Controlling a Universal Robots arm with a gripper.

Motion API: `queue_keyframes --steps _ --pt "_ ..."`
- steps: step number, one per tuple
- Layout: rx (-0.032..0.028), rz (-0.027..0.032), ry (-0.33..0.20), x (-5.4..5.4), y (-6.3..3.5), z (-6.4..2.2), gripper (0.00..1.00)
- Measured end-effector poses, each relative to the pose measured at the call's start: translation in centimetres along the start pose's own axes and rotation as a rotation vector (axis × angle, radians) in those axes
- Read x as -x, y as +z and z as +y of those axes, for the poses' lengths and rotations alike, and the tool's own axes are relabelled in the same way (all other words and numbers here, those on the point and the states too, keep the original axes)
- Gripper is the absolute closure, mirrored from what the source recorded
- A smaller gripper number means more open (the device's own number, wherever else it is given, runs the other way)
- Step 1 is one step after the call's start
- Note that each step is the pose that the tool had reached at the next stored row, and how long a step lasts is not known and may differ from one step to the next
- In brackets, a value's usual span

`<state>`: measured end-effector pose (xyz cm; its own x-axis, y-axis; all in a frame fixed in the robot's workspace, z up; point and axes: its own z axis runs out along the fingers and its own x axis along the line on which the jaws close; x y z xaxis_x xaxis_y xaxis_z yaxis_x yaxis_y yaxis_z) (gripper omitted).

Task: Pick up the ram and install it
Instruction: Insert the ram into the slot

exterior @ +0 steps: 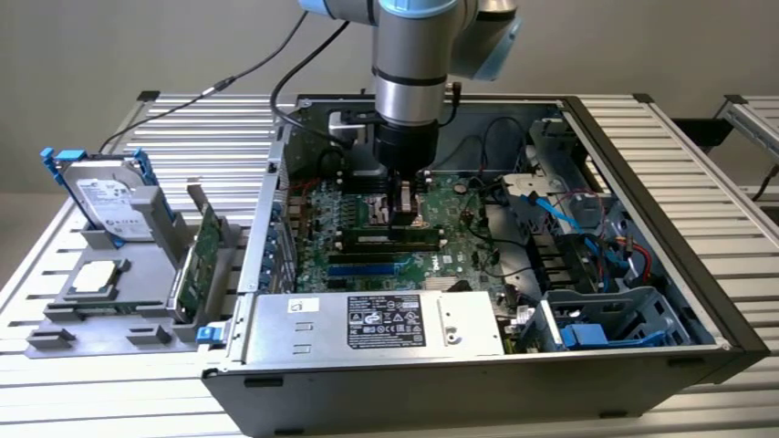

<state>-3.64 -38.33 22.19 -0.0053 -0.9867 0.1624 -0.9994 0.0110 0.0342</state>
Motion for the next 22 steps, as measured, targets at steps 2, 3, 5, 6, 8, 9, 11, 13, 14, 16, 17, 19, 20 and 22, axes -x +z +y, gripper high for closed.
queue_keyframes --steps 2,3,5,6,8,9,11,13,14,16,17,19,20,22 --pt "-0.0003 0.0048 -0.001 0.08 0.03 0.0 0.87" --pt "-0.0004 0.0068 -0.001 0.1 0.05 0.0 0.87" --pt "-0.0008 0.0104 -0.002 0.12 0.09 -0.01 0.87" --pt "-0.0009 0.0119 -0.002 0.13 0.11 -0.01 0.87" --pt "-0.001 0.0144 -0.002 0.14 0.14 -0.01 0.85" --pt "-0.001 0.0152 -0.002 0.15 0.15 -0.01 0.85" --pt "-0.001 0.0174 -0.002 0.16 0.17 -0.01 0.73" --pt "-0.001 0.0194 -0.002 0.19 0.2 -0.01 0.67" --pt "-0.001 0.0202 -0.002 0.23 0.19 0.0 0.62" --pt "-0.001 0.0204 -0.002 0.24 0.17 0.03 0.55" --pt "-0.001 0.0206 -0.002 0.23 0.11 0.06 0.55" --pt "-0.001 0.0204 -0.002 0.2 -0.12 0.11 0.55" --pt "-0.001 0.0203 -0.002 0.17 -0.28 0.13 0.55" --pt "-0.001 0.0204 -0.002 0.1 -0.72 0.18 0.55"
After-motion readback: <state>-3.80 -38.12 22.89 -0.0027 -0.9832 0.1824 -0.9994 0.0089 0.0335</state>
